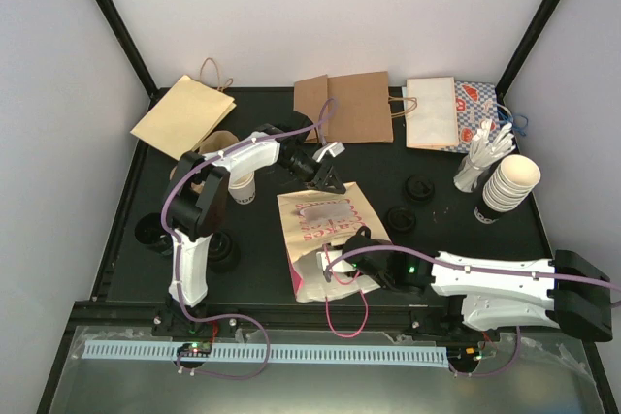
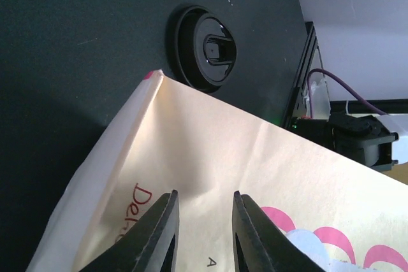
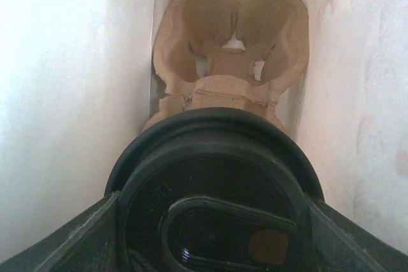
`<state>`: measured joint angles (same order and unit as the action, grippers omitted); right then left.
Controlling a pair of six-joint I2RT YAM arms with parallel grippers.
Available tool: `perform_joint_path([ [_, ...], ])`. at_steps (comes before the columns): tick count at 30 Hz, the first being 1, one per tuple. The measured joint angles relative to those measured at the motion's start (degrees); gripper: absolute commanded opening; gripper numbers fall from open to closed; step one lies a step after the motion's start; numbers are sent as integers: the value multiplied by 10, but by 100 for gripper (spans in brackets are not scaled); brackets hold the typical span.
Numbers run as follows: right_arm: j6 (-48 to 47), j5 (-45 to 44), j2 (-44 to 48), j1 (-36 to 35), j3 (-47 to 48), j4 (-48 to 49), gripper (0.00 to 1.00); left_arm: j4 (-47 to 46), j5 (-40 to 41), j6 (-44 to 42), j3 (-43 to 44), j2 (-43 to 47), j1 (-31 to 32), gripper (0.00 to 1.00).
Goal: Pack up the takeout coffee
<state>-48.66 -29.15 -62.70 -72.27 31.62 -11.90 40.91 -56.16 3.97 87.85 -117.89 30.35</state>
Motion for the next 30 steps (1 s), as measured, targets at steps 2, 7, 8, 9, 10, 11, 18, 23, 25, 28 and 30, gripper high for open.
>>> perform_joint_path([
  [2, 14, -3, -12, 5, 15, -11, 49, 2, 0, 0, 0, 0, 1, 25],
  [7, 67, -1, -39, 18, 57, -47, 50, 1, 0, -2, 0, 0, 1, 25],
  [8, 73, 0, -42, 19, 62, -50, 49, 1, 0, -2, 0, 0, 1, 25],
  [9, 78, 1, -44, 20, 63, -51, 49, 1, 0, -3, 0, 0, 1, 25],
  [10, 79, 2, -44, 20, 63, -52, 49, 1, 0, -3, 0, 0, 1, 25],
  [11, 78, 2, -43, 20, 61, -51, 49, 2, 0, -3, 0, 0, 1, 25],
  [18, 13, 9, -19, 21, 32, -35, 48, 5, -1, -4, 0, 0, 2, 25],
  [23, 4, 9, -44, 31, 48, -47, 48, 7, 0, -4, 0, 0, 3, 25],
  [25, 20, 11, -60, 38, 70, -64, 48, 7, 0, -4, 0, 0, 3, 25],
  [28, 52, 16, -88, 46, 108, -96, 48, 5, 2, -4, 0, 1, 3, 25],
  [30, 61, 18, -94, 48, 114, -102, 48, 6, 2, -4, 0, 2, 3, 25],
])
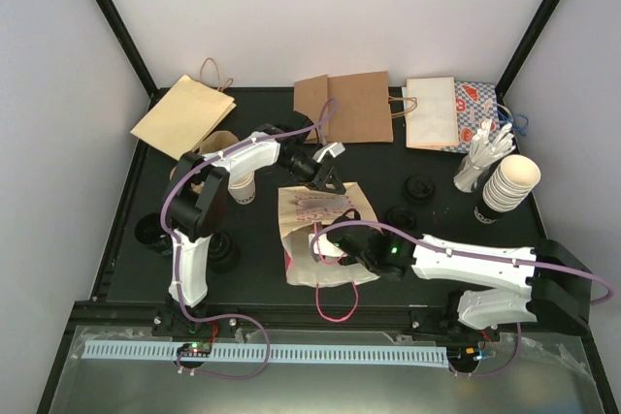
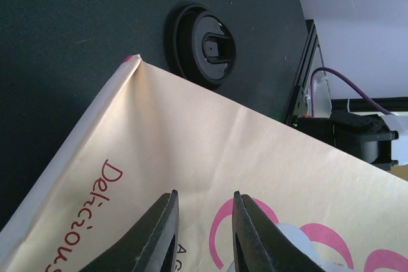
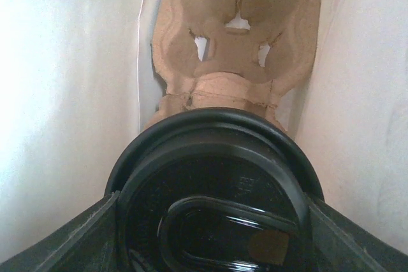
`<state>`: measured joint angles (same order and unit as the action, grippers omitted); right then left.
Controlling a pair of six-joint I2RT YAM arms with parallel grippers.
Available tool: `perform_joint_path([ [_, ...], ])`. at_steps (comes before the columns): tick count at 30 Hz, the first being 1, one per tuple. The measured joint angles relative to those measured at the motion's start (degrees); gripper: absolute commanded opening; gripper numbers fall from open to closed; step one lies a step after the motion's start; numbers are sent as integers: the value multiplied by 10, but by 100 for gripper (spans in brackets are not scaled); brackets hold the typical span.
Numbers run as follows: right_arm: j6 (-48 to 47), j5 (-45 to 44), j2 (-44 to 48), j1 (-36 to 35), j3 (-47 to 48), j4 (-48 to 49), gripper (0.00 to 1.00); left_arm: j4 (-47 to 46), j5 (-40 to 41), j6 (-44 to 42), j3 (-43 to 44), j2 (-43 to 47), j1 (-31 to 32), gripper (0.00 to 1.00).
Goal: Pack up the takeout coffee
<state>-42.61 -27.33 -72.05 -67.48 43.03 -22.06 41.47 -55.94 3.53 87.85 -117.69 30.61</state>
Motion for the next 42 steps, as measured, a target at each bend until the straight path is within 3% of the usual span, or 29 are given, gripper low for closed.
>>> perform_joint_path([
  [42, -5, -17, -22, 1, -5, 19, 47, 6, 2, -2, 0, 7, 3, 25],
])
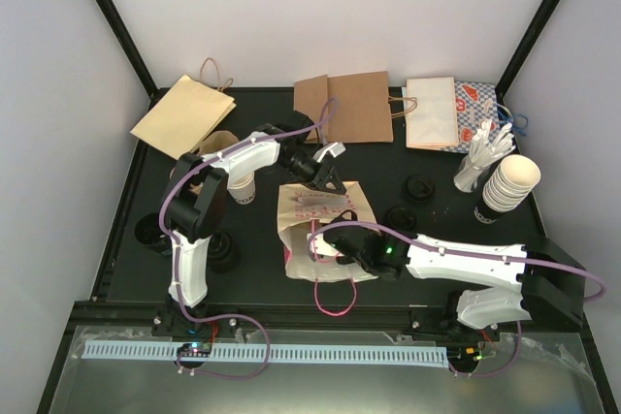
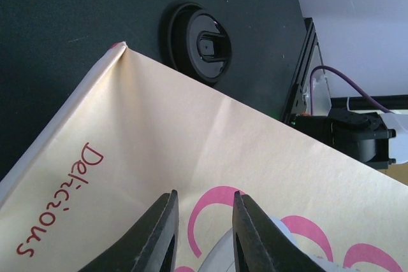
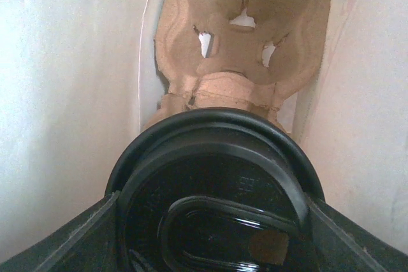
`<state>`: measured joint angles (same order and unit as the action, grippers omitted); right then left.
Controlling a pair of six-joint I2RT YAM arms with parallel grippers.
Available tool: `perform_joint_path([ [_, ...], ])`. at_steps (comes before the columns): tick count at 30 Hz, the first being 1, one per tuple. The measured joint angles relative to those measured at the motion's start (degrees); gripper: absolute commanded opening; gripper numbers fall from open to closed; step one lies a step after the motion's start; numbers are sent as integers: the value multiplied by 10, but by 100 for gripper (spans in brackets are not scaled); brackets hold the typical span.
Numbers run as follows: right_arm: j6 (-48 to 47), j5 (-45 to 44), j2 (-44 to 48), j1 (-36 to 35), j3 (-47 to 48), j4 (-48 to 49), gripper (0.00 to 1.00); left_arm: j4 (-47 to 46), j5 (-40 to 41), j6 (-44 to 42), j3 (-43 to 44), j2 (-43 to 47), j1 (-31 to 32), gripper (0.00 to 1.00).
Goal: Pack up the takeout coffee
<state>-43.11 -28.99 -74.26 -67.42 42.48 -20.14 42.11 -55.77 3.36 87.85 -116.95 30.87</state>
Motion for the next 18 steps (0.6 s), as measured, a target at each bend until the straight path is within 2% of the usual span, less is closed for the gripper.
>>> perform_joint_path([
  [8, 29, 6, -8, 8, 12, -7, 47, -2, 0, 0, 0, 1, 0, 25],
  [18, 14, 4, -6, 8, 8, -3, 47, -1, 0, 0, 0, 1, 0, 25],
])
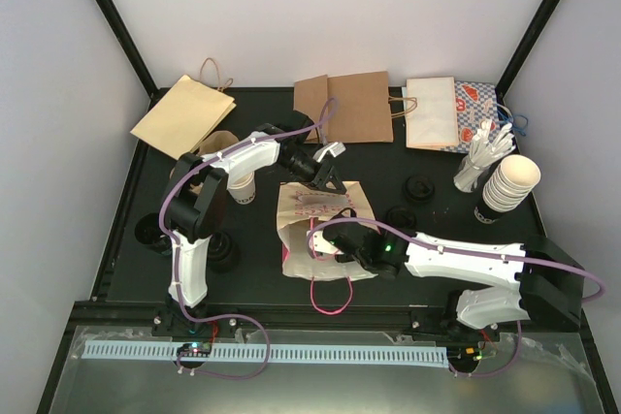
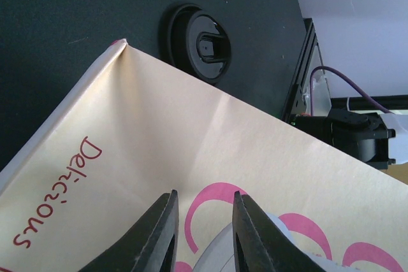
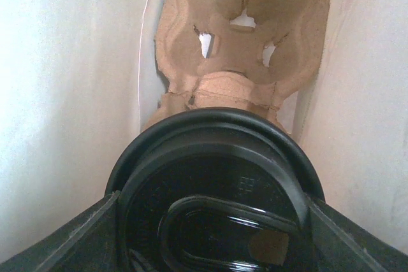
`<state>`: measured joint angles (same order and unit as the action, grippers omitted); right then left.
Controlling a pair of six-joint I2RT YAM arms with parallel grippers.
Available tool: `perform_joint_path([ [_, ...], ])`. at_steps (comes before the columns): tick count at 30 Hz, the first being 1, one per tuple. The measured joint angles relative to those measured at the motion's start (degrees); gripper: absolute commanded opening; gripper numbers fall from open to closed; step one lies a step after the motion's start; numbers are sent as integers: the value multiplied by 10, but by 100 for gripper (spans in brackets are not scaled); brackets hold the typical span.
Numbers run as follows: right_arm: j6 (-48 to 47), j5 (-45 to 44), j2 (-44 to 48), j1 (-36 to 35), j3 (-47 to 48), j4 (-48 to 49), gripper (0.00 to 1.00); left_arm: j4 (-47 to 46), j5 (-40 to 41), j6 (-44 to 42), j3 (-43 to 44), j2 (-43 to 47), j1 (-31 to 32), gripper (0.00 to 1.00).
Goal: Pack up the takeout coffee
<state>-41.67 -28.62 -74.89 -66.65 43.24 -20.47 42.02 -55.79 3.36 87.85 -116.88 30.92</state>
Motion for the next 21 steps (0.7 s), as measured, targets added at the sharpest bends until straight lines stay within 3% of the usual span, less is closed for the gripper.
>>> perform_joint_path([
  [21, 41, -16, -23, 0, 37, -56, 47, 22, 6, 5, 0, 28, 12, 26],
])
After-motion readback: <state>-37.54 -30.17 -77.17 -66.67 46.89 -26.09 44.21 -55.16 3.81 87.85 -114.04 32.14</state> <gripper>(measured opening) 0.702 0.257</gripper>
